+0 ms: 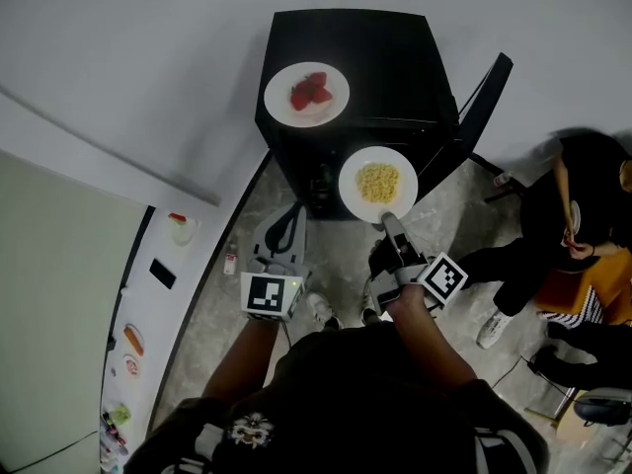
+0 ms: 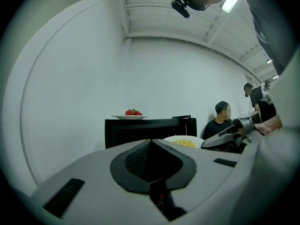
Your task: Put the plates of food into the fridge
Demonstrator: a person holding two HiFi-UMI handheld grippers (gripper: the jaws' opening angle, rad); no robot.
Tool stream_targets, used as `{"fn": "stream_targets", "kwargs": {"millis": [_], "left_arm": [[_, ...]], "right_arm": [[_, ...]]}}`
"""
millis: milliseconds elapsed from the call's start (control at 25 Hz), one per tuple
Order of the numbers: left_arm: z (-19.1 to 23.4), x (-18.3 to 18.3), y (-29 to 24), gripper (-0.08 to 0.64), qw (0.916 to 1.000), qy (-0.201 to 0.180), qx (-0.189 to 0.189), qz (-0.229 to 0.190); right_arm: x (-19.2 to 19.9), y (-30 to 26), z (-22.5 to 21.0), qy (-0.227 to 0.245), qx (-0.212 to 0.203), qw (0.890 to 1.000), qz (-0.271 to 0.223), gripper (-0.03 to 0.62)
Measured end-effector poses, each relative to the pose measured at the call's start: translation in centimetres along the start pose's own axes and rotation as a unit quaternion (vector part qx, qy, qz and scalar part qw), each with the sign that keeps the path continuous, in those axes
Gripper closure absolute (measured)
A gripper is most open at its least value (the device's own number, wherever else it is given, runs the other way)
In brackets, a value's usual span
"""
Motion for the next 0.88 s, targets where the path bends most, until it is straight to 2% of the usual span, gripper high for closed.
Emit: {"fn": "stream_targets", "kwargs": {"millis": [400, 600, 880], "left_arm": [[0.5, 1.8, -1.1, 0.537, 0.9998, 0.011, -0.004, 0.017], [0.4, 1.9, -1.5, 0.537, 0.9997, 0.012, -0.005, 0.02], [-0.2, 2.1, -1.8, 0.537, 0.9996, 0.006, 0.003, 0.026]], "right_arm": [[-2.5, -4.1, -5.3, -0.011, 0.027, 0.999, -0.038, 0.558], [-3.8, -6.1, -6.2, 0.003, 0.035, 0.998, -0.05, 0.558], [-5.2, -8.7, -8.0, -0.011, 0.043, 0.996, -0.075, 0.558]]}}
Point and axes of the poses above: the fingertips, and each gripper's own axes: y backward along the fingers, z to its left, x out of its underside, the point moved 7 cm from there along y, backward along the fingers, and after that the axes turned 3 degrees about -x, right-handed, at the moved point
